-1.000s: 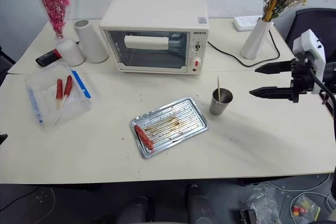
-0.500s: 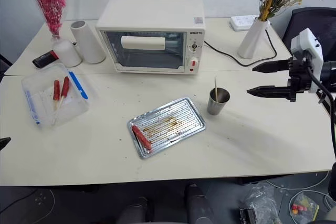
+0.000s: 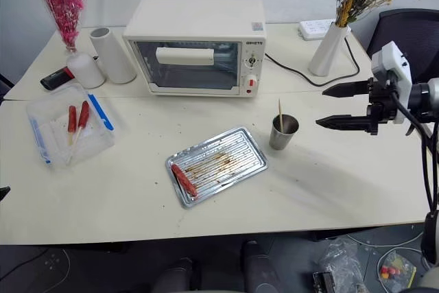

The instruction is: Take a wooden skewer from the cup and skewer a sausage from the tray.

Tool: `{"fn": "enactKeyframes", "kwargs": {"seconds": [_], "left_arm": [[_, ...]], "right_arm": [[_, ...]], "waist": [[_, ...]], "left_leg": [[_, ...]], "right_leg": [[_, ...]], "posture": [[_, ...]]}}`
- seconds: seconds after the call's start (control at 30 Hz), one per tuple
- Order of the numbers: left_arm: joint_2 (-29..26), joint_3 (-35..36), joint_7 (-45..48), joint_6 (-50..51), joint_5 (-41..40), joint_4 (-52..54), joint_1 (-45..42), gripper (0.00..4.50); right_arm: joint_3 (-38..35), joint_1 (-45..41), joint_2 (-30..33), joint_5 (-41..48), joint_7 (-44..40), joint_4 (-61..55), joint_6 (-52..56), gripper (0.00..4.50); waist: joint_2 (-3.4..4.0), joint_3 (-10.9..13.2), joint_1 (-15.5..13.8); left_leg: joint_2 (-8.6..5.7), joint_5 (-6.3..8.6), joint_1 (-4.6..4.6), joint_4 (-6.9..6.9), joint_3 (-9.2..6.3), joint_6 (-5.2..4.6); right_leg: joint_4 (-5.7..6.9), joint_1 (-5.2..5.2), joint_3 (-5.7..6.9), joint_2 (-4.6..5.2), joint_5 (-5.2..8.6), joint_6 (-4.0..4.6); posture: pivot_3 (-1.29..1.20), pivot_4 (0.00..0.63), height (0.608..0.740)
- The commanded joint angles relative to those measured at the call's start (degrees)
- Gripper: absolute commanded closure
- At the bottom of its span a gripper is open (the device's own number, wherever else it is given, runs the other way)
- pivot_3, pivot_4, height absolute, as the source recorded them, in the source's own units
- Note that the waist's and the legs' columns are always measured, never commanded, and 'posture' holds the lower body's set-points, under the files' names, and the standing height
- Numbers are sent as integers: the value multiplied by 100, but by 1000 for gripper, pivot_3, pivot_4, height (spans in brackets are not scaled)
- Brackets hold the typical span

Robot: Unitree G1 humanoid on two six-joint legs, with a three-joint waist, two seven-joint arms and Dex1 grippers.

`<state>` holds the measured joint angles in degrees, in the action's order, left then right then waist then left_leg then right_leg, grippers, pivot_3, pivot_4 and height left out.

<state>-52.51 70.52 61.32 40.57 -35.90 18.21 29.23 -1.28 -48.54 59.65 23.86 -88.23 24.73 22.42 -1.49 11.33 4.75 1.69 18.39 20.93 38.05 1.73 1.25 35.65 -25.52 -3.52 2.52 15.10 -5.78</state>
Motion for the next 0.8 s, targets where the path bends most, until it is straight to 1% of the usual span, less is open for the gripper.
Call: {"fn": "enactKeyframes", "kwargs": {"seconds": [0.03,0.17,0.23,0.33,0.47,0.57,0.67,0.73,0.8], "left_arm": [[-81,-86,-150,47,-178,146,-222,758],[-110,-438,-310,291,-484,641,-517,758],[-160,-607,-458,510,-818,890,-787,758],[-284,-1006,-746,739,-1253,1178,-1312,758],[-281,-2369,-1390,798,-1921,1476,-2618,758],[-122,-3297,-1691,773,-2135,1567,-3417,758],[58,-4108,-1844,743,-2148,1561,-4029,758],[196,-4583,-1861,660,-2048,1523,-4322,758],[335,-4915,-1905,577,-1945,1442,-4559,758]], "right_arm": [[-224,-68,-53,44,92,-192,-46,0],[-423,167,-103,185,404,-551,171,0],[-581,334,-147,233,669,-822,266,0],[-772,423,-295,228,1390,-1176,655,0],[-1001,846,-719,296,2861,-2368,1704,0],[-1108,1068,-1019,387,3764,-3239,2563,0],[-1302,1028,-1407,447,4773,-3806,3532,0],[-1330,1039,-1659,338,5365,-4064,3899,0],[-1438,975,-2007,349,5898,-4141,4273,0]], "waist": [[0,0,-1],[0,0,-5],[-1,0,-11],[-1,0,-19],[0,-5,-35],[1,-5,-63],[1,-5,-39],[1,-5,-41],[-2,-7,-43]], "left_leg": [[0,0,0,0,0,0],[3,0,0,2,0,0],[3,1,1,1,-2,3],[3,2,2,4,-3,4],[-3,-1,-2,15,-5,8],[-5,-3,1,18,-12,12],[-7,-5,6,17,-19,14],[-16,-5,7,16,-31,15],[-19,-5,9,16,-34,15]], "right_leg": [[1,0,0,0,0,0],[8,0,-2,1,-7,-12],[9,0,-1,2,-7,-13],[13,0,-2,2,-8,-14],[29,3,-9,1,-10,-17],[33,2,-9,-7,-14,-17],[32,-2,-16,-11,-18,-22],[31,-3,-18,-12,-19,-23],[29,-3,-16,-14,-19,-23]], "posture": [[0,150,740],[0,150,740],[0,150,740],[0,150,740],[0,150,740],[0,150,740],[0,150,740],[0,150,740],[0,150,740]]}}
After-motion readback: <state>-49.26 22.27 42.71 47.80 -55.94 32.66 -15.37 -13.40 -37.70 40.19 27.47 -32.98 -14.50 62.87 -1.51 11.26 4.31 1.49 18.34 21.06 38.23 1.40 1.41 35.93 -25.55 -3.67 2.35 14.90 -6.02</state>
